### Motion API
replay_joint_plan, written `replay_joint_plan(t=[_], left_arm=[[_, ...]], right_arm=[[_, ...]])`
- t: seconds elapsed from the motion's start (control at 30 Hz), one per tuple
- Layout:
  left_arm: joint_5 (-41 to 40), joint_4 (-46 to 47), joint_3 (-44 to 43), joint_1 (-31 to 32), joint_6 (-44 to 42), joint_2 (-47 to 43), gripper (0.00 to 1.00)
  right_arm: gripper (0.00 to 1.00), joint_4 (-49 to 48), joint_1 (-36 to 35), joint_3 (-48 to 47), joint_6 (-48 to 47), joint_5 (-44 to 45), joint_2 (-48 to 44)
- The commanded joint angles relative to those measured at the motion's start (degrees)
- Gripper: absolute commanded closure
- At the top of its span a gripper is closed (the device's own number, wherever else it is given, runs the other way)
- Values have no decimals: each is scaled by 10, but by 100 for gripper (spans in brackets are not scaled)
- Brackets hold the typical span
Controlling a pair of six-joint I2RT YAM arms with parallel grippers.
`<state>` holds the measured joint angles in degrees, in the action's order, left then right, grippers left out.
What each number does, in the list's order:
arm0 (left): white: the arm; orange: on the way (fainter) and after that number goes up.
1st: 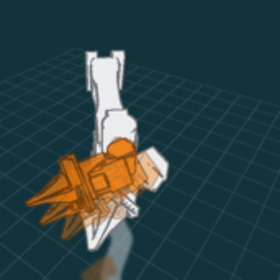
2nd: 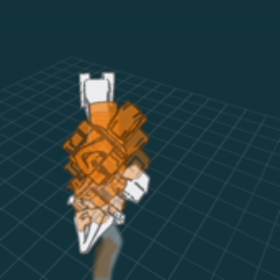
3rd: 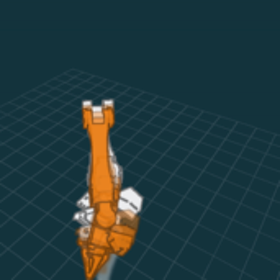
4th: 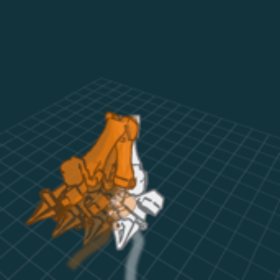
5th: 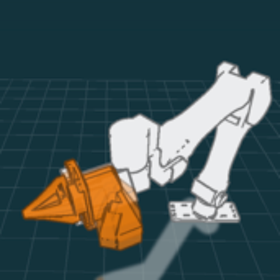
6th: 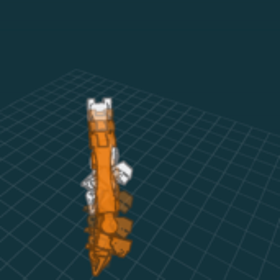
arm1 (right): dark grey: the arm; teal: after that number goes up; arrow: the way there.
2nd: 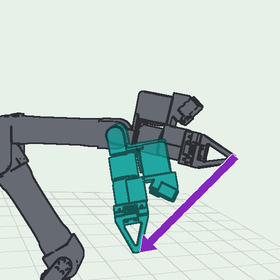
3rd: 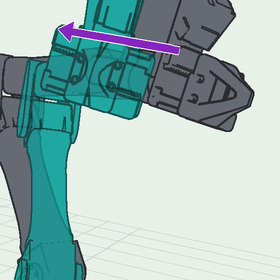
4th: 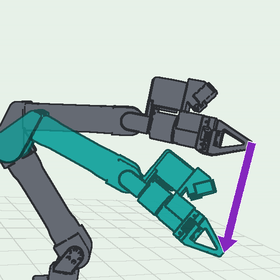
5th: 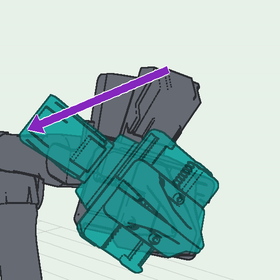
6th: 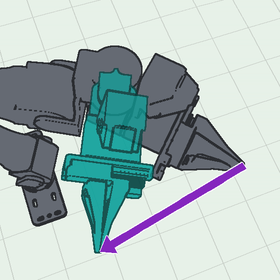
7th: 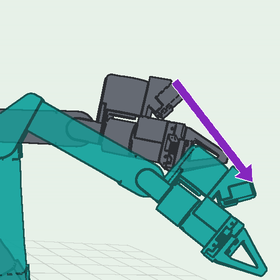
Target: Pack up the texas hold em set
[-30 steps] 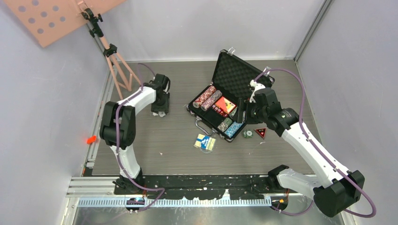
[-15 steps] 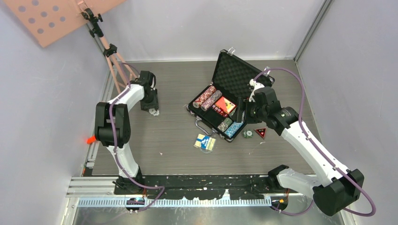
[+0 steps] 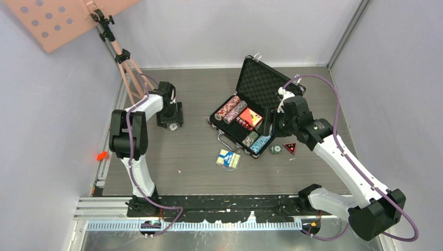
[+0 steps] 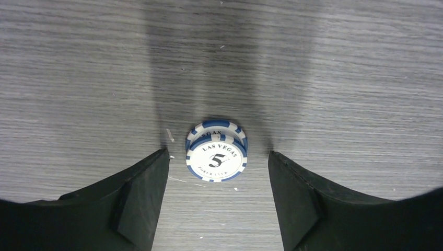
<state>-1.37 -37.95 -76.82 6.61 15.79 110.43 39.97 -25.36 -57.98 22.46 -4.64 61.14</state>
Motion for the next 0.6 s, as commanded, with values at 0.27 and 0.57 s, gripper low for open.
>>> replay_joint_plan(t=[0.27, 0.57], left_arm=[[-6, 10, -19, -5, -9, 25, 41], [-5, 29, -12, 1, -6, 38, 53]], right_arm=[[31, -3, 1, -29, 1, -8, 3], [31, -2, 1, -30, 0, -9, 3]])
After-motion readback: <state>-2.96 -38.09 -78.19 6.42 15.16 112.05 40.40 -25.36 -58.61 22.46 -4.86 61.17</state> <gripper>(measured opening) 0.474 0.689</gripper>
